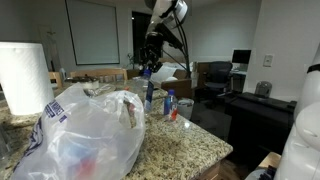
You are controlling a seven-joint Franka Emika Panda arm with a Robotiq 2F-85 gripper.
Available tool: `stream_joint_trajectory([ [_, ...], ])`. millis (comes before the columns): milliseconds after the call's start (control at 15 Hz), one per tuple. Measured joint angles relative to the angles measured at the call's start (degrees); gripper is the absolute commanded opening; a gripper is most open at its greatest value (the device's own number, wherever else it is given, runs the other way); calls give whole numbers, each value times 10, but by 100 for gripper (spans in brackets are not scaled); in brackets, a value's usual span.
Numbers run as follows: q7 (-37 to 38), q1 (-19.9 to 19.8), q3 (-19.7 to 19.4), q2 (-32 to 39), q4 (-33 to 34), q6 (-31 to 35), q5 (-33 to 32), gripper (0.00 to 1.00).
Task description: Put the plastic bottles into the plastic bag
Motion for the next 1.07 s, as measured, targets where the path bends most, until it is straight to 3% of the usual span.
stream_joint_trajectory([
  [467,11,37,47,104,79,2,16,13],
  [600,25,54,63,137,107,12,16,62],
  [733,41,74,78,166,134,24,16,66],
  [1067,65,112,97,214,182,31,0,97],
])
